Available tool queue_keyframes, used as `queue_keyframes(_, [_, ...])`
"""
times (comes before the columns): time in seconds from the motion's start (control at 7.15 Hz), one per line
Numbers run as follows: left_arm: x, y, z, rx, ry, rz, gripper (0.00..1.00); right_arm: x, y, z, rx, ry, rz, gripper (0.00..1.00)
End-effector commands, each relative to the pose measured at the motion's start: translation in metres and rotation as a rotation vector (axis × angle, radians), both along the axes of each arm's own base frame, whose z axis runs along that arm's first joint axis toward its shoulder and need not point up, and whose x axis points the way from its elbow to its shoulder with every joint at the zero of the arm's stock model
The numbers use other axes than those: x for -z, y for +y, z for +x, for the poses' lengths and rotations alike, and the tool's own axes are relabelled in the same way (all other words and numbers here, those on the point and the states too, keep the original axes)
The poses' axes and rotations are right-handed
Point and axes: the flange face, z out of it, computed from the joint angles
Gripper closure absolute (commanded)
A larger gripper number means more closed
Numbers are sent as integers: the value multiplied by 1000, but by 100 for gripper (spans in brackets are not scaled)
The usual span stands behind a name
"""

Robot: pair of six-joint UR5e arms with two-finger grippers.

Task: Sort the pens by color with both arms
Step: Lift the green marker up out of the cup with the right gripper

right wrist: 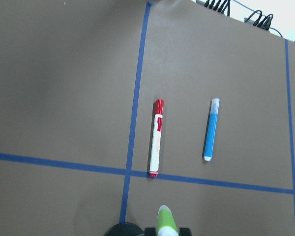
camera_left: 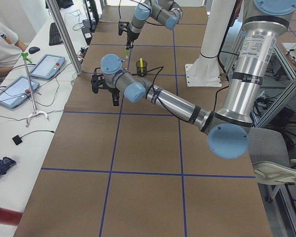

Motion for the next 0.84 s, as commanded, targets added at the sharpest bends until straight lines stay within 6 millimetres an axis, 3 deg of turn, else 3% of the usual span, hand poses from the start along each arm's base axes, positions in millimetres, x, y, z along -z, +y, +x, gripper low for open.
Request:
queue_keyframes(0.0, [2, 1, -1, 0, 2, 3, 1, -40, -24, -4, -108, -132, 200, 100])
queue_keyframes(0.14, [2, 1, -1, 0, 2, 2, 1, -75, -36, -9, -162, -153, 273, 100])
queue_keyframes(0.28, [2, 2, -1, 0, 2, 3, 1, -94, -50, -26, -203, -131, 305, 100])
queue_keyframes(0.56, [1, 1, 0, -1, 1, 0, 1, -127, -64, -60, -236, -147, 354, 100])
queue_keyframes(0.7, [1, 1, 0, -1, 1, 0, 1, -132, -65, -67, -230, -133, 348, 100])
